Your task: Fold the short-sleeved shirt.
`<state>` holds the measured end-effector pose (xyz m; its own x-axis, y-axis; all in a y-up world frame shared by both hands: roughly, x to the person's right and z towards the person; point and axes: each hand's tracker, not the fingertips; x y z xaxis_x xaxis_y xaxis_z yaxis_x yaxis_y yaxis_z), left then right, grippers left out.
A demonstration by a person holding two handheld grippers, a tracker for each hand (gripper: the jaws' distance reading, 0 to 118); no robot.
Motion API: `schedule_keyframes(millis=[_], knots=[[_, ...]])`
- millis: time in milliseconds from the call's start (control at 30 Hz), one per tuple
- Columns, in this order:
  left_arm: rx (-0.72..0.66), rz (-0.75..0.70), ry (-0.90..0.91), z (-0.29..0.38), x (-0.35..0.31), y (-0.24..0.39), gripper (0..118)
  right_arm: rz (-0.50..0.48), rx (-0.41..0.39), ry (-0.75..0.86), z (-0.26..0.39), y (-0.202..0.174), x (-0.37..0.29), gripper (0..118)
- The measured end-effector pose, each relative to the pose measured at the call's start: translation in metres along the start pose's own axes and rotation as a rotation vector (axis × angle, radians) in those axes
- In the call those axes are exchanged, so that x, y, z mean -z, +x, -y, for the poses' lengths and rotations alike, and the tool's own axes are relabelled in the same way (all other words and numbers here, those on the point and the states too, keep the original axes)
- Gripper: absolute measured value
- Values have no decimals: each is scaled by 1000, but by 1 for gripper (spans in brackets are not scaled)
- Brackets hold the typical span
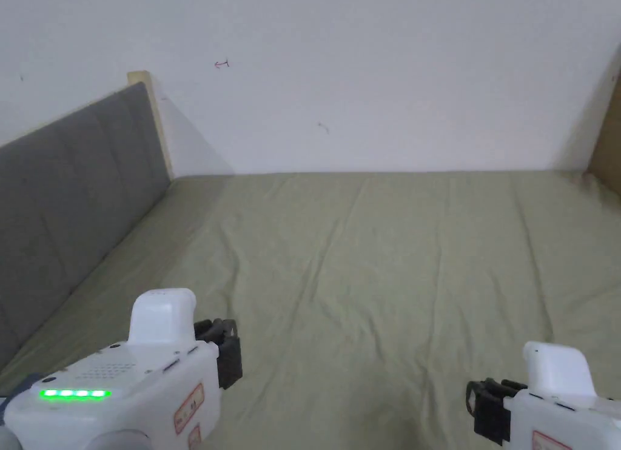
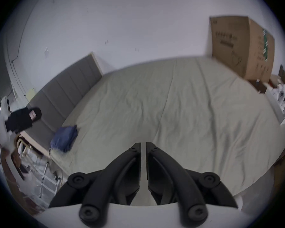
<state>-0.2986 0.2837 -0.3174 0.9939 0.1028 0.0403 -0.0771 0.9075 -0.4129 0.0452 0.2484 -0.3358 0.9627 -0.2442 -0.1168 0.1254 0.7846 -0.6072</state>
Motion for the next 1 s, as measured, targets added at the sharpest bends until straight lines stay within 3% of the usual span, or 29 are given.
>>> schedule_keyframes(millis=[33, 67, 100, 133, 167, 200, 333, 400, 533, 700, 867, 933, 1000], knots=[[25, -29, 12, 0, -3, 8, 10, -4, -3, 44, -4, -1, -6, 24], [50, -32, 27, 1, -5, 16, 24, -7, -9, 95, -10, -4, -15, 44], [40, -15, 35, -1, -7, 29, 55, 6, -28, 145, -15, -8, -25, 75], [34, -2, 45, -1, -9, 34, 81, 18, -55, 185, -18, -12, -30, 95], [22, 11, 55, -2, -10, 37, 101, 43, -82, 220, -21, -16, -35, 107], [0, 28, 64, -4, -14, 43, 115, 79, -106, 250, -25, -20, -41, 110], [23, -7, 116, -14, -31, 57, 117, 214, -82, 349, -34, -31, -59, 110], [28, -26, 117, -22, -39, 61, 117, 209, -62, 382, -36, -30, -65, 110], [-41, 162, 210, -25, -54, 57, 117, 227, -90, 394, -37, -30, -71, 110], [8, -76, 167, -27, -63, 74, 117, 223, -126, 420, -31, -27, -77, 110], [58, 56, 43, -26, -64, 81, 116, 222, -143, 411, -33, -30, -77, 110], [84, 21, 71, -24, -64, 84, 115, 230, -153, 411, -32, -31, -76, 110], [111, -102, 143, -23, -68, 92, 115, 225, -154, 406, -33, -30, -75, 110]])
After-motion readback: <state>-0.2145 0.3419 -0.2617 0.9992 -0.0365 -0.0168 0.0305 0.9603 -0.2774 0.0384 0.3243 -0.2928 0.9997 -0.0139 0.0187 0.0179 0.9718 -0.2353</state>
